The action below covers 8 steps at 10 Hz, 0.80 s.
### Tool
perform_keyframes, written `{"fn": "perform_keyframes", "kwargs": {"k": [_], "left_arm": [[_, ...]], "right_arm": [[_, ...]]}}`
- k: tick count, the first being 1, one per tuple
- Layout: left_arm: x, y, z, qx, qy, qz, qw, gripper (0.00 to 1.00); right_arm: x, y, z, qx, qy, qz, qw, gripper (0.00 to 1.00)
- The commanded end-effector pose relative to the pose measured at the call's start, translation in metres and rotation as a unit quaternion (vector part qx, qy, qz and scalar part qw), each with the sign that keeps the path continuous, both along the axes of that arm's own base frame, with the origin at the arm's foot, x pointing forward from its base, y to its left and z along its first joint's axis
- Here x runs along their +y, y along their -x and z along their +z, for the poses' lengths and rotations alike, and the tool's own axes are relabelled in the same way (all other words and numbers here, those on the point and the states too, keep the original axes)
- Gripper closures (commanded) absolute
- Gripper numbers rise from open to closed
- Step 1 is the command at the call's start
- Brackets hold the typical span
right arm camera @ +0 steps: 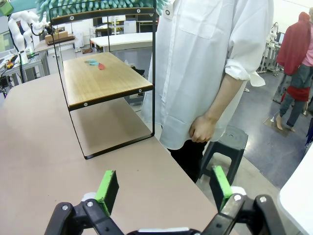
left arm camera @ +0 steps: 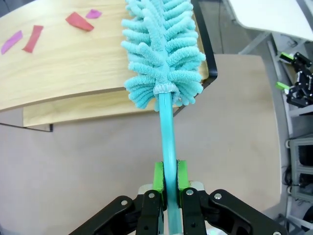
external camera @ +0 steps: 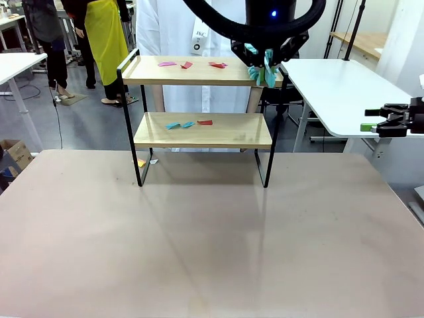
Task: Clean the shelf.
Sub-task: Clean the specific section of the Shelf indicated by the human with the Duster.
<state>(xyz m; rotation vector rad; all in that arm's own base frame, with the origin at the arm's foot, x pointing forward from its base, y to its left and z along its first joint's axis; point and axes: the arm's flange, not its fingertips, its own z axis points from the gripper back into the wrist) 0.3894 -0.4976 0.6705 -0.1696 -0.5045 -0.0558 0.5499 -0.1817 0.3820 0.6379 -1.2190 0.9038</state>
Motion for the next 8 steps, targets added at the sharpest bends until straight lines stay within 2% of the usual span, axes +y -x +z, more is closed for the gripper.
{"fn": "perform_keyframes", "kwargs": {"k": [1,8], "left_arm": [[0.001,-0.001,0.0,0.001,0.001,0.001,1.0,0.87],[0.069,-0.018,0.001,0.027,-0.037,0.087,0.995,0.87]], "right_arm": [[0.001,-0.001,0.004,0.002,0.004,-0.001,1.0,0.0],[0.001,-0.001,0.004,0.002,0.004,-0.001,1.0,0.0]]}}
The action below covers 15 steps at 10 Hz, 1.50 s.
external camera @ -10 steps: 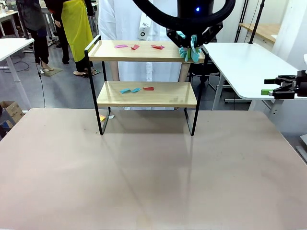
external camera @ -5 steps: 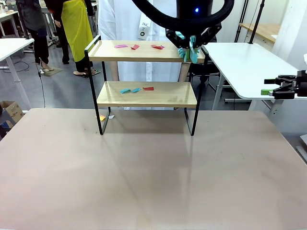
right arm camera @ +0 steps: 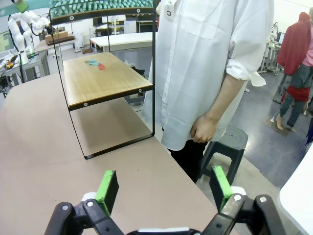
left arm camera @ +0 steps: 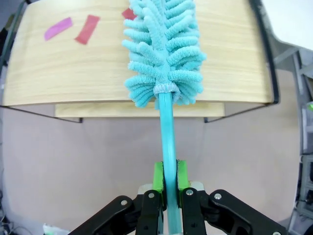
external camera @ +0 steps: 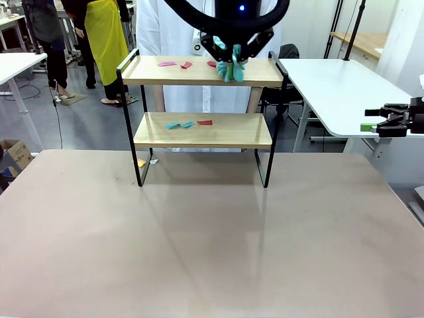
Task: Clean the shelf.
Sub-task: Clean the specific section of the Shelf indicated by the human with the Duster.
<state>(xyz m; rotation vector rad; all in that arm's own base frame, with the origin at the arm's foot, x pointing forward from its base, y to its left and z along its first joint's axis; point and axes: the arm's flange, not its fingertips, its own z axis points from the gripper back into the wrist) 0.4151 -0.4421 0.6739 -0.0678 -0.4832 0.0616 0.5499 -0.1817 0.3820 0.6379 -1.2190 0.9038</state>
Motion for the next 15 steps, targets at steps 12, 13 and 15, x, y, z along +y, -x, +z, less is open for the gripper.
{"fn": "perform_keyframes", "kwargs": {"k": [12,13,15], "left_arm": [[0.141,0.0,-0.018,0.029,-0.176,0.165,0.97,0.87],[0.149,0.007,-0.02,0.019,-0.18,0.166,0.969,0.87],[0.16,0.026,-0.012,-0.039,-0.147,0.161,0.975,0.87]], "right_arm": [[0.001,-0.001,0.004,0.002,0.004,-0.001,1.0,0.0],[0.001,-0.001,0.004,0.002,0.004,-0.001,1.0,0.0],[0.001,-0.001,0.004,0.002,0.004,-0.001,1.0,0.0]]}}
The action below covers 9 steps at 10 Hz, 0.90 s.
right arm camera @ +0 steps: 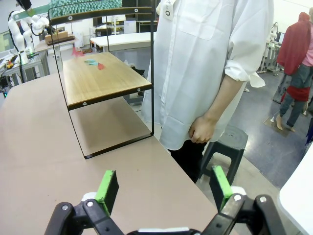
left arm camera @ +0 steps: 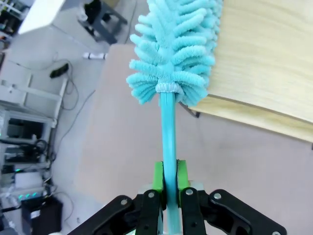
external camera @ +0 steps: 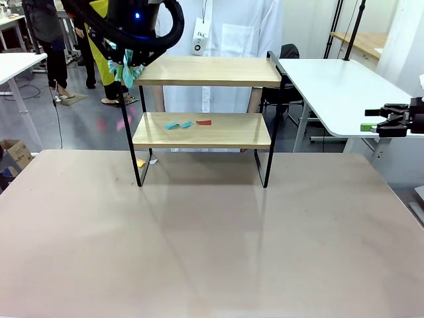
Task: Clean the shelf.
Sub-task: Clean the specific section of the Shelf indicated by the human with the Duster.
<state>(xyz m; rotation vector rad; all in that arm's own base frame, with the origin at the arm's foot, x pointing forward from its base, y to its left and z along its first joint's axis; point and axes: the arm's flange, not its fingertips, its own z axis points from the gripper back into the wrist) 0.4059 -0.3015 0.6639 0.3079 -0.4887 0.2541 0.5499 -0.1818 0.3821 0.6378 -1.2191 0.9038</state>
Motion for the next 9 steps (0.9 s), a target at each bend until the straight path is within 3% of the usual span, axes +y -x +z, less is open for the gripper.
{"fn": "perform_keyframes", "kwargs": {"k": [1,4,5,6,9], "left_arm": [[0.024,0.029,0.004,-0.077,0.015,0.016,0.997,0.87],[0.031,0.045,0.014,-0.104,0.021,0.023,0.994,0.87],[0.032,0.047,0.016,-0.109,0.044,-0.005,0.993,0.87],[0.024,0.041,0.025,-0.079,0.021,0.015,0.997,0.87],[0.025,0.043,0.023,-0.088,0.023,0.012,0.996,0.87]], "right_arm": [[0.001,-0.001,0.003,0.002,0.004,-0.001,1.0,0.0],[0.001,-0.001,0.003,0.002,0.004,-0.001,1.0,0.0],[0.001,-0.001,0.003,0.002,0.004,-0.001,1.0,0.0],[0.001,-0.001,0.003,0.002,0.004,-0.001,1.0,0.0],[0.001,-0.001,0.003,0.002,0.004,-0.001,1.0,0.0]]}}
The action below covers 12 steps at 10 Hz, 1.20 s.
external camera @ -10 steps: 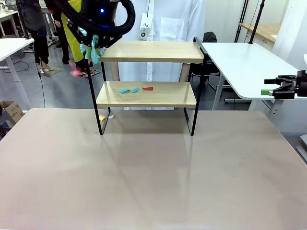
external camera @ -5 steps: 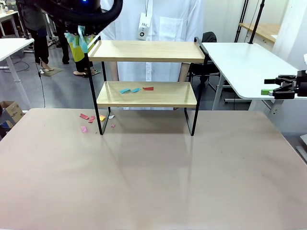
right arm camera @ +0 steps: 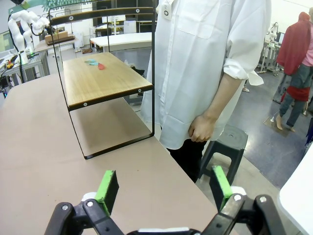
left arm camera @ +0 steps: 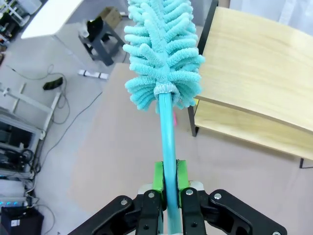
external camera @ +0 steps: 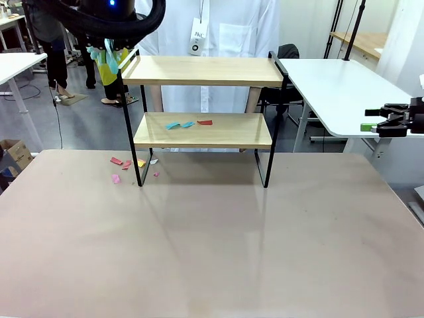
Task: Clean the shelf.
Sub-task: Clean the specific section of the Shelf indicated by the human with the Duster.
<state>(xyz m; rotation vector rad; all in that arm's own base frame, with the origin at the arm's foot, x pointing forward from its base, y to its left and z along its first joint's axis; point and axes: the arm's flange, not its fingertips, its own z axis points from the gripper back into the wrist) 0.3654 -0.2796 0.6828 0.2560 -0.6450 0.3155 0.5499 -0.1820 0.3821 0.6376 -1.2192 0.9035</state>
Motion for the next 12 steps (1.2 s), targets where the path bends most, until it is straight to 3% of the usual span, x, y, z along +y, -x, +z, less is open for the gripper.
{"fn": "perform_keyframes", "kwargs": {"k": [1,3,6,9,12], "left_arm": [[0.008,0.004,0.01,-0.019,0.021,-0.057,0.998,0.87],[0.037,0.015,0.019,-0.022,0.031,-0.141,0.989,0.87],[0.091,0.034,0.023,0.027,0.041,-0.287,0.957,0.87],[0.13,0.042,0.026,0.052,0.048,-0.433,0.899,0.87],[0.158,0.048,0.028,0.034,0.062,-0.541,0.838,0.87]], "right_arm": [[0.001,-0.001,0.003,0.002,0.004,-0.001,1.0,0.0],[0.001,-0.001,0.003,0.002,0.004,-0.001,1.0,0.0],[0.001,-0.001,0.003,0.002,0.004,-0.001,1.0,0.0],[0.001,-0.001,0.003,0.002,0.004,-0.001,1.0,0.0],[0.001,-0.001,0.003,0.002,0.004,-0.001,1.0,0.0]]}}
